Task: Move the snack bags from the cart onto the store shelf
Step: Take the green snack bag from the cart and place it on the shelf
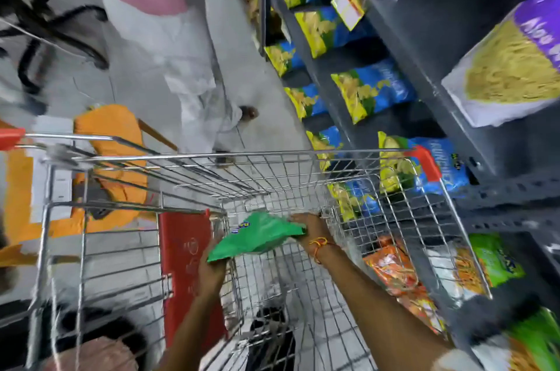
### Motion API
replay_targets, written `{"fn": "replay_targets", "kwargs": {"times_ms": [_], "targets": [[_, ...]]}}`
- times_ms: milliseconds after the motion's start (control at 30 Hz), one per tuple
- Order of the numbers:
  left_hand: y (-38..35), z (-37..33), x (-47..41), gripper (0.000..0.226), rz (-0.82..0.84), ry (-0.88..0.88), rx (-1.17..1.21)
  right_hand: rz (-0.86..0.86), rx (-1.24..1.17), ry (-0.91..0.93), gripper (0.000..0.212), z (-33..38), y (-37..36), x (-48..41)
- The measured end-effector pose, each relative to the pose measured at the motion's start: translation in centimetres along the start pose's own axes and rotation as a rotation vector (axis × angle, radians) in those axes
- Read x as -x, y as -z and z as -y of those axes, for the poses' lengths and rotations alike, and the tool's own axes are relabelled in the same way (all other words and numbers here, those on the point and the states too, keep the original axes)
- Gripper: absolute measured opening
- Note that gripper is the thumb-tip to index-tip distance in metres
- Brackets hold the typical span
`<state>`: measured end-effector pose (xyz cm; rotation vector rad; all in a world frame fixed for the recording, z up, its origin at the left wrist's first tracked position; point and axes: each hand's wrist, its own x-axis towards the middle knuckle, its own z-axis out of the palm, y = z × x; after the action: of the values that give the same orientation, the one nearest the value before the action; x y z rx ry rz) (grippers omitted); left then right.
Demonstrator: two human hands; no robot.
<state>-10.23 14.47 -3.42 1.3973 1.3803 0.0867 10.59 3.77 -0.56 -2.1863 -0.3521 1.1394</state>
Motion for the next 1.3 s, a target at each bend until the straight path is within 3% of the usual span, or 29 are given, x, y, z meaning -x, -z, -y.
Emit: {"fn": "replay_targets", "kwargs": {"times_ms": [100, 167, 267, 367, 467, 567, 667, 767, 867, 1000, 1100, 1300], "targets": [[0.2, -0.9, -0.8, 0.036, 0.021, -0.121, -0.02, -0.088, 0.105, 0.146, 0.036, -0.7, 0.1, -0.6], [0.3, -2.0, -0.9, 0.035, 0.044, -0.176, -0.042, -0.085, 0.08, 0.154, 0.035, -1.2, 0.9, -0.2], [-0.2, -5.8, 0.0, 0.013, 0.104, -0.269, -0.105, -0.18, -0.026, 0.174, 0.028, -0.9, 3.8, 1.6], [-0.8, -11.9, 3.3, 0.024, 0.119, -0.505, -0.186, -0.281, -0.151, 0.234, 0.023, -0.1, 8.3, 6.5], [-1.9, -16.9, 7.9, 0.047, 0.164, -0.767, -0.174, -0.398, -0.247, 0.315, 0.034, -1.1, 12.8, 12.7], [-4.2, -20.9, 14.3, 0.04, 0.252, -0.959, -0.101, -0.561, -0.313, 0.367, 0.022, -2.6, 16.8, 20.3], [-7.1, -24.3, 22.9, 0.034, 0.325, -1.1, -0.013, -0.787, -0.433, 0.477, 0.038, -3.8, 20.6, 29.1], [-10.2, -25.8, 31.8, 0.027, 0.406, -1.23, 0.039, -1.002, -0.464, 0.597, 0.032, -5.7, 22.9, 38.1], [-13.4, -25.4, 39.6, 0.019, 0.561, -1.295, 0.124, -1.201, -0.5, 0.637, 0.024, -9.5, 24.6, 46.0], [-17.2, -23.5, 46.0, 0.056, 0.7, -1.292, 0.143, -1.412, -0.502, 0.6, 0.037, -13.5, 25.2, 53.8], [-18.9, -21.3, 51.1, 0.048, 0.813, -1.326, 0.125, -1.573, -0.464, 0.512, 0.03, -16.8, 24.7, 58.9], [-20.3, -18.8, 57.3, 0.059, 0.888, -1.415, 0.066, -1.669, -0.53, 0.427, 0.032, -22.0, 23.9, 63.7]]}}
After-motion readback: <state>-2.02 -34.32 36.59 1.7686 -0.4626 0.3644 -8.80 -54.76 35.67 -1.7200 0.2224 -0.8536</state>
